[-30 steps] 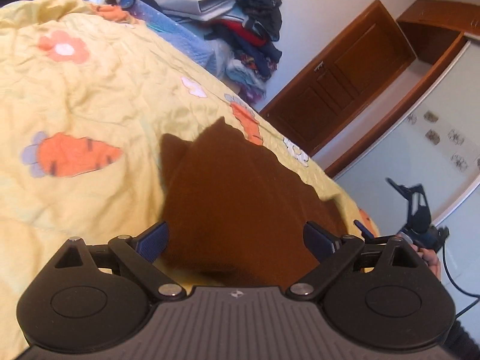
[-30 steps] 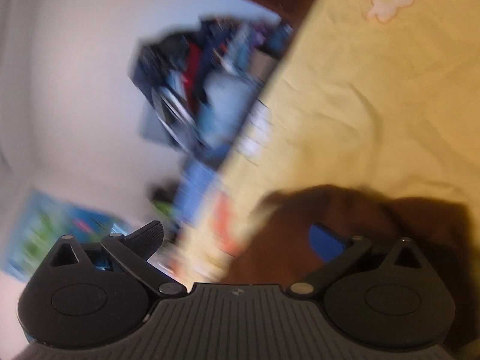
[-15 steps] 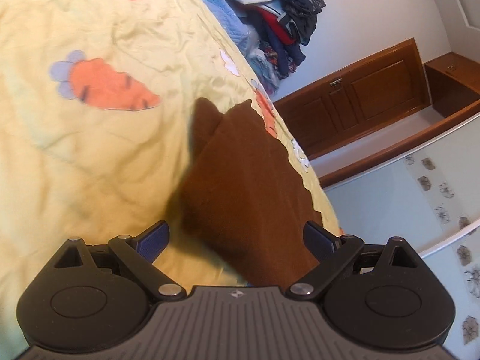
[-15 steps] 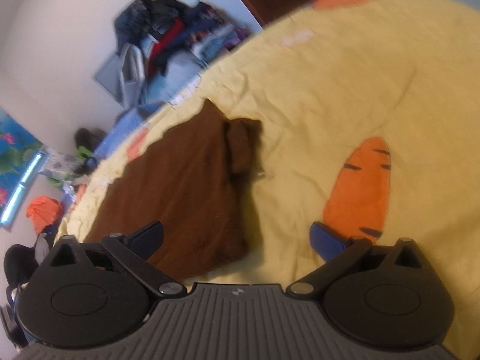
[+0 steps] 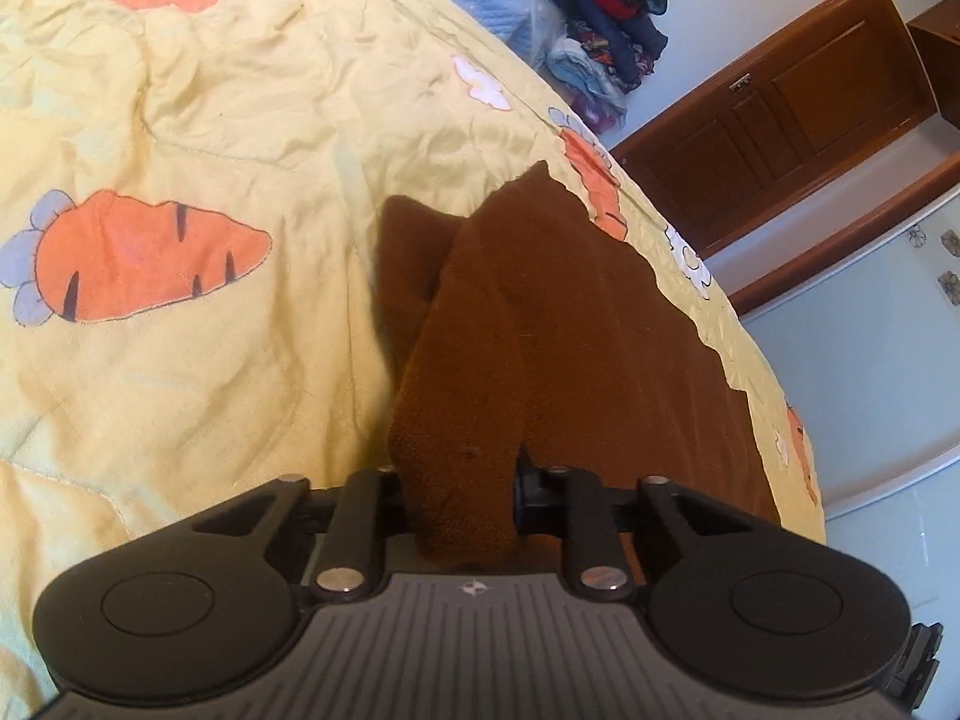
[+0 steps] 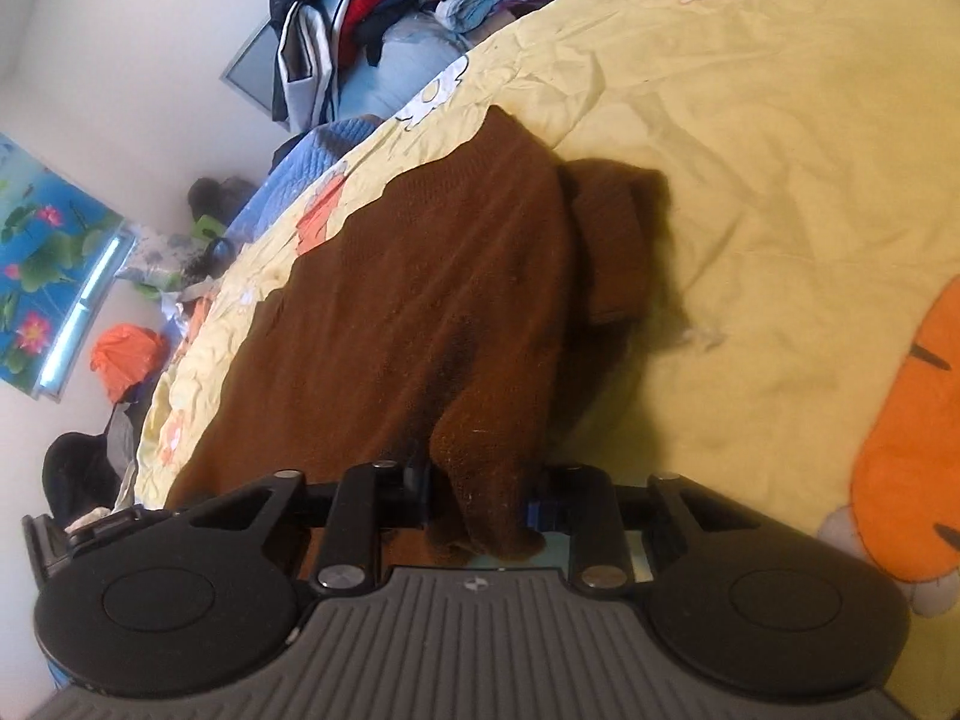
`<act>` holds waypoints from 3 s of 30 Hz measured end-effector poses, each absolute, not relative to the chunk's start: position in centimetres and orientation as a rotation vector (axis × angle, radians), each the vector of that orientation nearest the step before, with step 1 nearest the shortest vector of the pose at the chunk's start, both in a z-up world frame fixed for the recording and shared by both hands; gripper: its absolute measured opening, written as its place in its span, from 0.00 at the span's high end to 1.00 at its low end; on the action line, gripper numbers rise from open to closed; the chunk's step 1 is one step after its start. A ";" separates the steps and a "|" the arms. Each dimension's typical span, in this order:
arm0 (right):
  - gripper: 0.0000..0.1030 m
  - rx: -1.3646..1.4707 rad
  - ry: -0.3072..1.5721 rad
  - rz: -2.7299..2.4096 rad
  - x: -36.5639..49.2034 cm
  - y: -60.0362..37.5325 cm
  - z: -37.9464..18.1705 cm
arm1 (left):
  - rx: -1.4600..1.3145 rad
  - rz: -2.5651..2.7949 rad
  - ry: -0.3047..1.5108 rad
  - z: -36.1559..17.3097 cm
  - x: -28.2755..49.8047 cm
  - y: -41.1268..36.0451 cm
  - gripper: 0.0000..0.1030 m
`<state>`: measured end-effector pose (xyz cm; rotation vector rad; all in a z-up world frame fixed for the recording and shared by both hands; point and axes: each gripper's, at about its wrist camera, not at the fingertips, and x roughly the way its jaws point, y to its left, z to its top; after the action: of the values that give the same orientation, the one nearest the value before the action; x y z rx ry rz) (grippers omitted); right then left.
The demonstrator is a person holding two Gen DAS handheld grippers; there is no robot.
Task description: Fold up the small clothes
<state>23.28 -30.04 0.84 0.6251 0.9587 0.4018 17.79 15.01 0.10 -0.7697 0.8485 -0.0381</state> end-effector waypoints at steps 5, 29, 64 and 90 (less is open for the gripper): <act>0.75 0.608 0.894 0.462 22.6 -30.3 3.6 | -0.774 -0.083 0.806 2.3 15.8 14.7 0.84; 0.24 0.477 0.676 0.460 11.0 -36.6 10.6 | -0.254 -0.108 0.651 9.5 5.5 16.8 0.31; 0.13 -0.008 0.728 0.346 18.6 -22.0 2.2 | -0.050 -0.020 0.727 1.2 14.0 5.2 0.07; 0.00 -0.024 0.723 0.269 17.3 -22.0 1.7 | -0.080 -0.013 0.788 2.7 12.8 4.4 0.00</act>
<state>17.32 -22.01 1.75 -0.0245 0.7230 0.2693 12.80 4.38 2.66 -0.0798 0.7878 -0.0132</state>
